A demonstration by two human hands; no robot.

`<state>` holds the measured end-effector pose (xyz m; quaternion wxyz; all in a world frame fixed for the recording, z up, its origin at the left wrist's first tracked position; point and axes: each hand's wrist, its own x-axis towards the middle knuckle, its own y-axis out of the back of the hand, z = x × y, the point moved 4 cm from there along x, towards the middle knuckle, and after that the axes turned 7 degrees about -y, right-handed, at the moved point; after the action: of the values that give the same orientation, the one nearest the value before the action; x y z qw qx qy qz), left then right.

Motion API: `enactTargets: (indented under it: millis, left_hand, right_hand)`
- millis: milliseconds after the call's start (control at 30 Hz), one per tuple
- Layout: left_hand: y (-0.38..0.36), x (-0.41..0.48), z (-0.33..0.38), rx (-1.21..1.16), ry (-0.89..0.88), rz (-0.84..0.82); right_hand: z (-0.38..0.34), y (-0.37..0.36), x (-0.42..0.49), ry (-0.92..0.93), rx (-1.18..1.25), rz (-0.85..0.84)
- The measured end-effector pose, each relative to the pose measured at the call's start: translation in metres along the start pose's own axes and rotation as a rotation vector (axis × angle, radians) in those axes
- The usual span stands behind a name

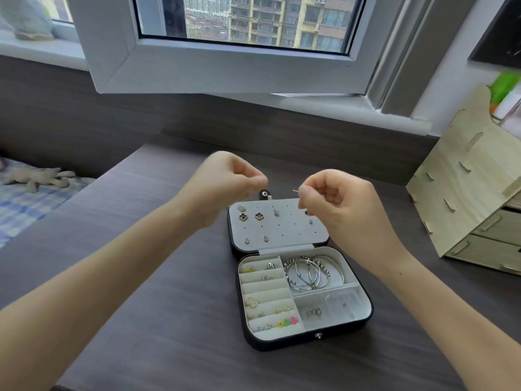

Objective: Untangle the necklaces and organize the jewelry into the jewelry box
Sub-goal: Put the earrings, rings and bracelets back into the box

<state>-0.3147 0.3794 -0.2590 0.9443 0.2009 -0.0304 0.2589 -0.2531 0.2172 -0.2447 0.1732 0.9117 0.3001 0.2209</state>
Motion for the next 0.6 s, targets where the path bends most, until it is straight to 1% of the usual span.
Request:
enactTargets:
  millis: [33, 100, 233, 300, 500, 600]
  left_hand:
    - [0.004, 0.005, -0.006, 0.027, -0.029, 0.053]
    - [0.008, 0.014, -0.021, 0.174, -0.066, 0.079]
    - [-0.003, 0.026, -0.047, 0.487, -0.077, -0.051]
    - [-0.008, 0.029, -0.053, 0.596, -0.108, -0.089]
    - [-0.011, 0.030, -0.051, 0.662, -0.157, -0.065]
    - [-0.009, 0.032, -0.047, 0.600, -0.104, -0.077]
  right_hand:
    - [0.003, 0.001, 0.001, -0.031, 0.033, 0.004]
    - [0.011, 0.002, 0.005, -0.098, 0.084, -0.013]
    - [0.029, 0.004, 0.014, -0.195, 0.097, -0.012]
    - [0.038, 0.004, 0.016, -0.222, 0.094, -0.009]
    - [0.052, 0.003, 0.023, -0.265, 0.051, 0.011]
    - [0.054, 0.001, 0.025, -0.260, 0.022, 0.006]
